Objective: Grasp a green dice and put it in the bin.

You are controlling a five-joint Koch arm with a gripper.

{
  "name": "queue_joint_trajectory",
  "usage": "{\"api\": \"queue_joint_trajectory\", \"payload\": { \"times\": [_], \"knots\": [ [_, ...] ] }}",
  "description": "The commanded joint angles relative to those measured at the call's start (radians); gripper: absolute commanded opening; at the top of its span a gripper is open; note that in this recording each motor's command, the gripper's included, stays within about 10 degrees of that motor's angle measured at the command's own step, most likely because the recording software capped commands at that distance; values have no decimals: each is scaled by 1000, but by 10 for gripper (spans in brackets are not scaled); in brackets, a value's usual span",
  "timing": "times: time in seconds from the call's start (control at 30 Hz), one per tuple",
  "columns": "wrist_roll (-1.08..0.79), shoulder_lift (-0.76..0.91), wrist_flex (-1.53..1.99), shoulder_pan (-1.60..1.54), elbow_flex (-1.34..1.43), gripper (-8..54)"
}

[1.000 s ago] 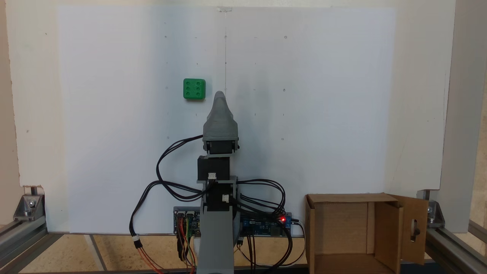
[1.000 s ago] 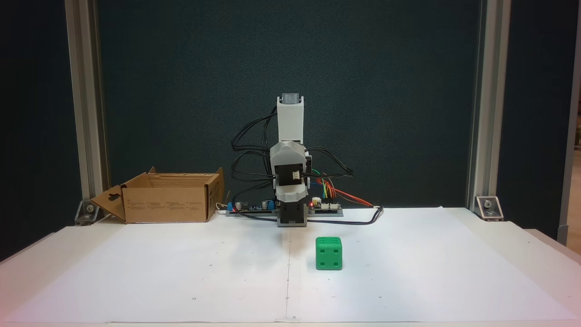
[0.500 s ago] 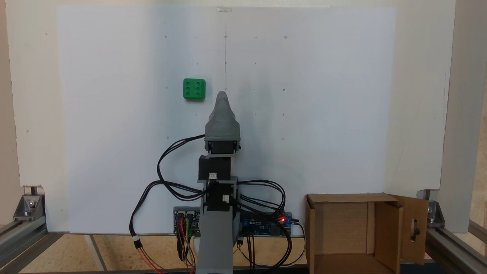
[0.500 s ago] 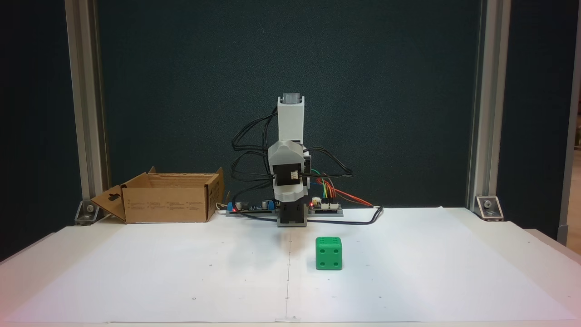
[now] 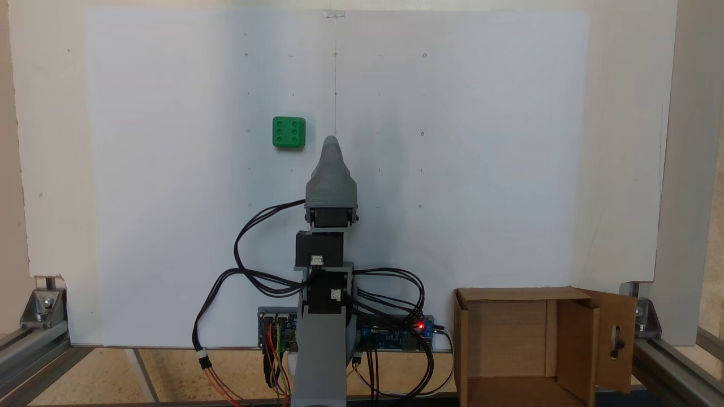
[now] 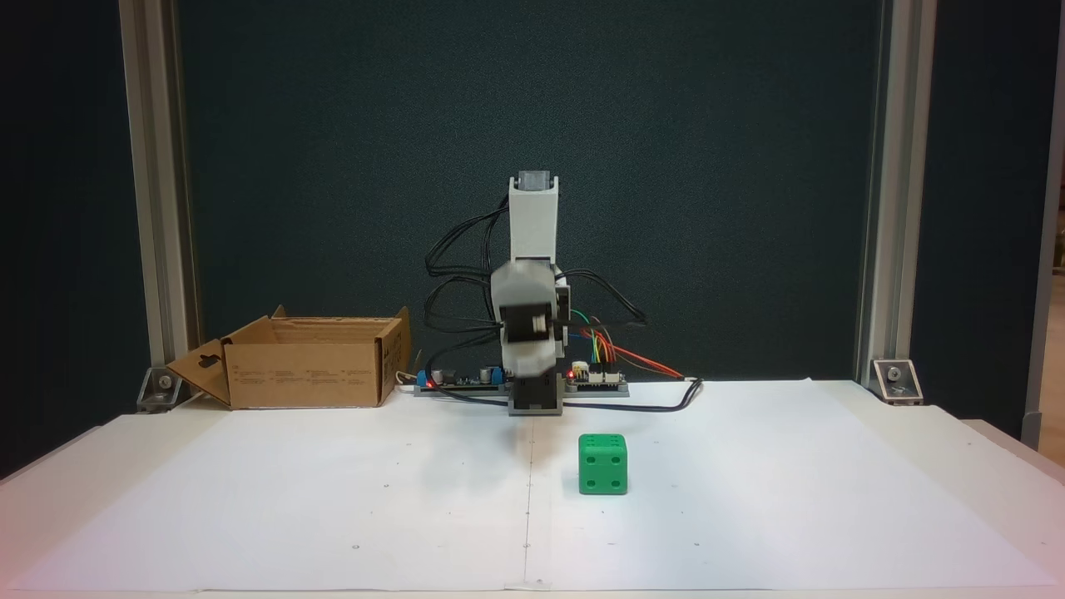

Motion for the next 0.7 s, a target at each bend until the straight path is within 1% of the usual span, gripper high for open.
{"api": "queue_joint_trajectory", "payload": {
  "times": [0.0,0.2,0.43,0.67],
  "knots": [
    [-41,117,115,6,-35,416],
    [-41,117,504,66,-222,416],
    [-40,114,975,63,-528,426],
    [-21,110,1434,-34,-778,426]
  ]
}}
